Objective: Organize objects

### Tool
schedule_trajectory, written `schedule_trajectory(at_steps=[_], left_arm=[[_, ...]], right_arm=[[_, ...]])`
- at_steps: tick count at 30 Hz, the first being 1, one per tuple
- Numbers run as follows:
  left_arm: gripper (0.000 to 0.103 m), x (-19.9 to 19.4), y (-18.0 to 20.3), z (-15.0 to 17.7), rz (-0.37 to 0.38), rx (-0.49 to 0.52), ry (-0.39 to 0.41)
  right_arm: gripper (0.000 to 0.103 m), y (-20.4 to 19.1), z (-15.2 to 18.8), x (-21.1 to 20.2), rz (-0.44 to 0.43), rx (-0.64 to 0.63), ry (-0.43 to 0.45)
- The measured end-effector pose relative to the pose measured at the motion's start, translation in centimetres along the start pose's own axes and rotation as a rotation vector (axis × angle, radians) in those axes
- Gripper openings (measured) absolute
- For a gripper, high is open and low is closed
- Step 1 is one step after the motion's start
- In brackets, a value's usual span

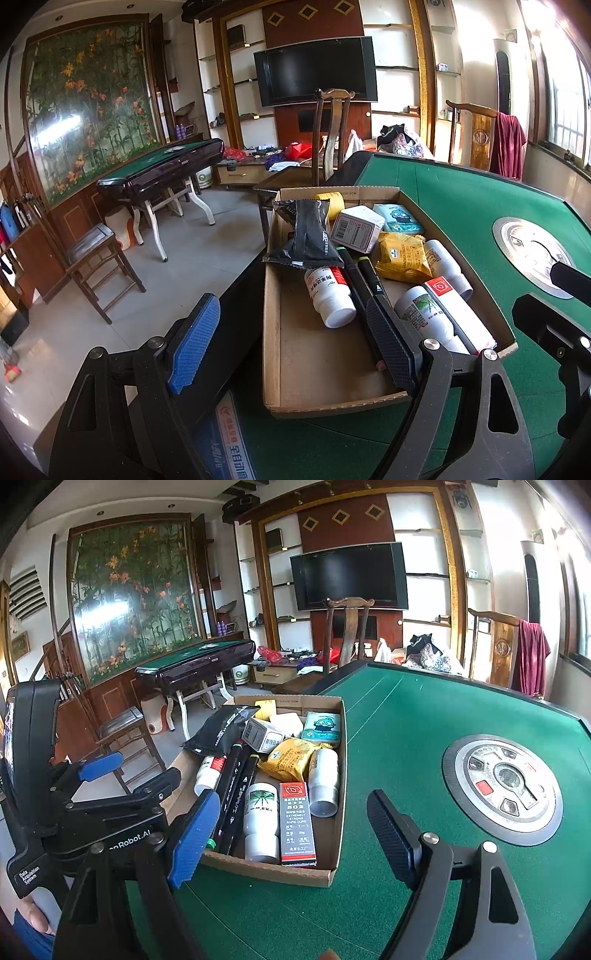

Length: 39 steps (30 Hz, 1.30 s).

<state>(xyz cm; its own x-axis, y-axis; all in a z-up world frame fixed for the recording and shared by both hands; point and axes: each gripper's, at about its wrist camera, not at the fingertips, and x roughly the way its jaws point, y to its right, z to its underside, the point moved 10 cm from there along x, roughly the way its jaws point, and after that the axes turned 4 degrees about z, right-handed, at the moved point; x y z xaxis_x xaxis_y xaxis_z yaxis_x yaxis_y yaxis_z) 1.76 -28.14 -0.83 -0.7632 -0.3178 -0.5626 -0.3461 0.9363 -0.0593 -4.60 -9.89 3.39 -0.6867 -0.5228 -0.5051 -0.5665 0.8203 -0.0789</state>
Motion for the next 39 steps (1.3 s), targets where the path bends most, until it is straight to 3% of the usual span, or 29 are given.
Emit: schedule_trajectory(at_steps=[26,39], left_arm=[[0.083,0.37,-0.12,0.27,0.013,-0.006,-0.012],[0.083,-0.46,-0.2,0.15,-0.023,0.009,0.022]], right_arm=[[0.082,0.01,0.03,0.03,0.0,-0.003,-0.001],[0.082,0.03,0.04,0.02,0.0,-0.003,-0.001]])
